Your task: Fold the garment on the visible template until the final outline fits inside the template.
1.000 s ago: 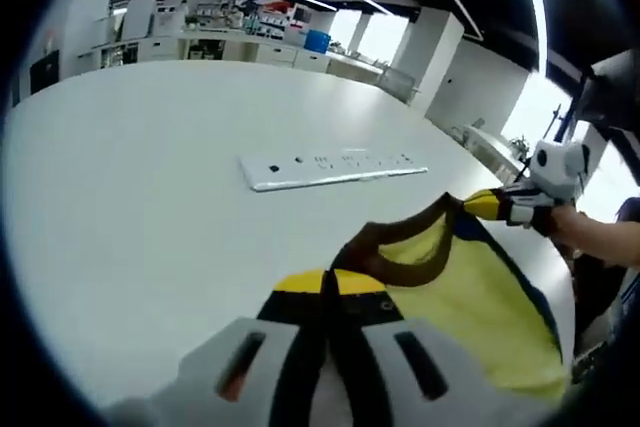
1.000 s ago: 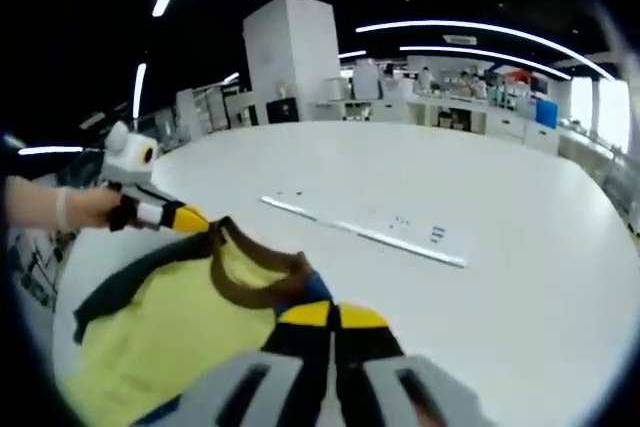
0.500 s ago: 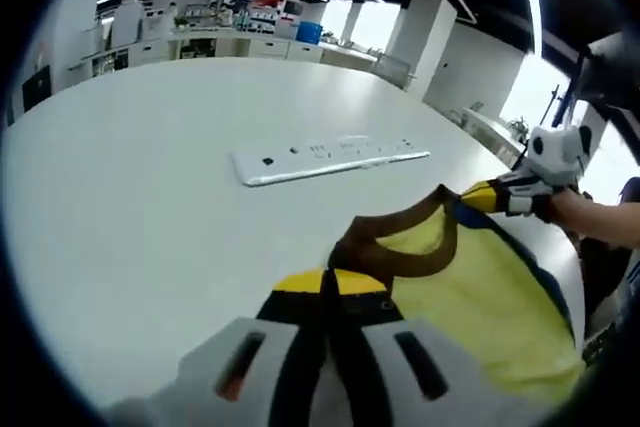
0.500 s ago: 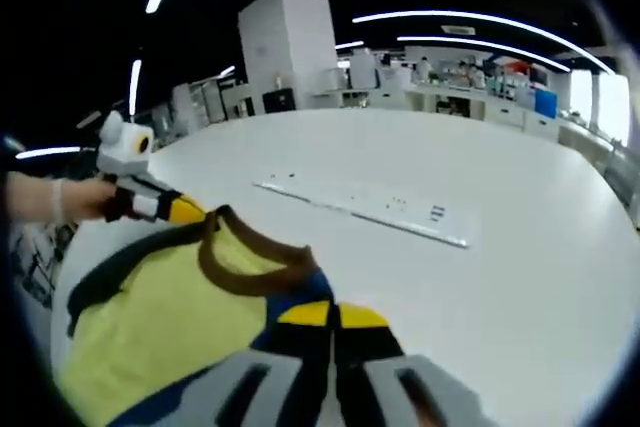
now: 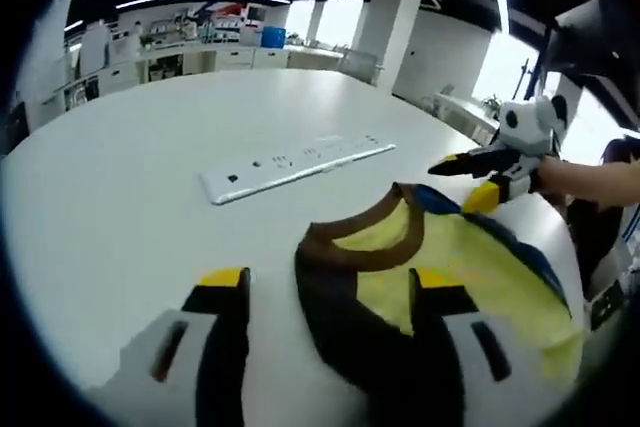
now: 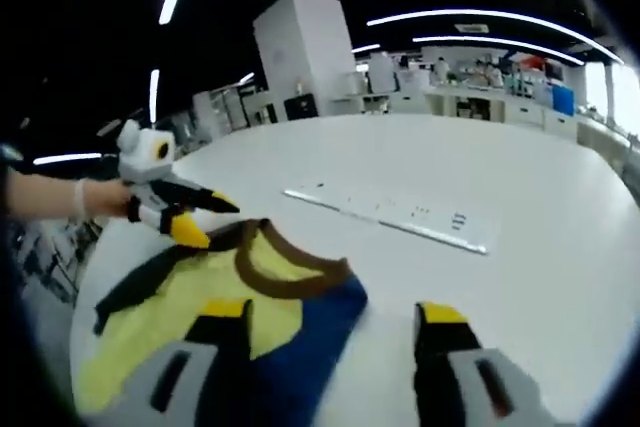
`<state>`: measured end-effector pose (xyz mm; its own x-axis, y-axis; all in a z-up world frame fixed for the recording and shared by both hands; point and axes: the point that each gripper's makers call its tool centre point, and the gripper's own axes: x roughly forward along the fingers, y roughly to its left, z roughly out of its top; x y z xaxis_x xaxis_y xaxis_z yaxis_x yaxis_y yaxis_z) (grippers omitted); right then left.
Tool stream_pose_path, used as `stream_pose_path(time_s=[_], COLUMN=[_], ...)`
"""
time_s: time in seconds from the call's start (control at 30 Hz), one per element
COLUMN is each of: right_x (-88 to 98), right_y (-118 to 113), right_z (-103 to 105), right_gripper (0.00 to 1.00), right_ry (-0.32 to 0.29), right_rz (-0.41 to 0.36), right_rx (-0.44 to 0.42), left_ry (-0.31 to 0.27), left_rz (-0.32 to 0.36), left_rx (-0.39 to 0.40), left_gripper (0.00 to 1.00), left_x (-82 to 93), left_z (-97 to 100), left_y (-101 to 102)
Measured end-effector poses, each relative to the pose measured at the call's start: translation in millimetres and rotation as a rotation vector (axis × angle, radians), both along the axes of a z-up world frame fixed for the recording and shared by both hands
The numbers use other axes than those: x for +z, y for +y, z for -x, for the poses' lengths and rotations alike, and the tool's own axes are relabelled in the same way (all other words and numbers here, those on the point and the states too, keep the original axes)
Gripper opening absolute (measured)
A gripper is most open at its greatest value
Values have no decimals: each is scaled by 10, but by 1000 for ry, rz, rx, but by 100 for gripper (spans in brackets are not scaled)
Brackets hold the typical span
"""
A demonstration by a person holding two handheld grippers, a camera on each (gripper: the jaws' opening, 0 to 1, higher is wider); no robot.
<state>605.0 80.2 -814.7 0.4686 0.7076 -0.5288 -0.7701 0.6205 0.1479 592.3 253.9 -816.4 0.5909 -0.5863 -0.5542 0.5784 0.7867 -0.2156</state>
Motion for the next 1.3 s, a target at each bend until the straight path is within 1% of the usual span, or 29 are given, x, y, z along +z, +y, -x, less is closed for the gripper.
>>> stream_pose_path(time_s=[0.07, 0.13, 0.2, 0.23, 0.27, 0.3, 0.37, 0.43, 0.47, 0.5, 0.57, 0.63, 0.7, 0.73, 0.8, 0.87, 0.9, 0.97, 1.03, 1.07, 1.13, 1.3], right_x=[35, 82, 109, 132, 155, 166, 178, 240, 248, 264, 300, 326, 334, 347, 416, 471, 507, 572, 634, 650, 680, 692], right_y=[4, 18, 17, -1, -10, -14, -40, -29, -37, -62, -78, -94, -97, -103, -133, -155, -176, -200, -242, -256, -289, -355], right_z=[52, 127, 140, 205, 240, 242, 279, 334, 350, 356, 408, 462, 459, 477, 595, 651, 683, 754, 881, 924, 1043, 1221], right_gripper=[84, 92, 96, 97, 100, 100, 97, 98, 97, 96, 96, 96, 96, 95, 93, 91, 91, 91, 90, 90, 88, 87], right_ry=[-1, 5, -9, -9, -10, -11, -10, -10, -4, -9, -5, -3, -4, -6, -14, -12, -12, -20, -39, -42, -45, -37], right_rz=[5, 5, 9, 17, 20, 21, 44, 17, 20, 24, 18, 22, 30, 37, 46, 45, 41, 37, 55, 60, 67, 69], right_rx=[15, 28, 43, 45, 48, 49, 56, 54, 50, 47, 44, 46, 58, 66, 83, 83, 84, 81, 95, 99, 107, 109], left_ry=[2, 7, 5, 7, 7, -2, -20, -20, -31, -50, -39, -31, -36, -35, -19, -22, -24, -22, -27, -31, -31, -39], left_rz=[0, -5, -10, -10, -7, -11, -33, -14, 0, 19, 29, 31, 25, 22, 36, 43, 43, 53, 38, 26, 29, 31], left_rx=[-33, -42, -62, -66, -81, -88, -109, -109, -91, -92, -72, -72, -80, -84, -91, -105, -103, -108, -115, -121, -122, -119], left_gripper=[84, 91, 97, 99, 98, 99, 96, 94, 93, 91, 88, 88, 87, 87, 85, 82, 82, 86, 87, 88, 91, 90], left_x=[39, 68, 119, 141, 165, 192, 237, 312, 369, 423, 457, 472, 490, 473, 516, 568, 595, 645, 670, 685, 714, 835], left_z=[80, 133, 214, 241, 250, 261, 266, 313, 328, 331, 354, 402, 441, 419, 493, 565, 597, 679, 738, 774, 832, 1060], left_y=[-59, -85, -134, -148, -156, -161, -140, -152, -159, -174, -166, -178, -195, -184, -208, -221, -222, -252, -259, -253, -251, -280])
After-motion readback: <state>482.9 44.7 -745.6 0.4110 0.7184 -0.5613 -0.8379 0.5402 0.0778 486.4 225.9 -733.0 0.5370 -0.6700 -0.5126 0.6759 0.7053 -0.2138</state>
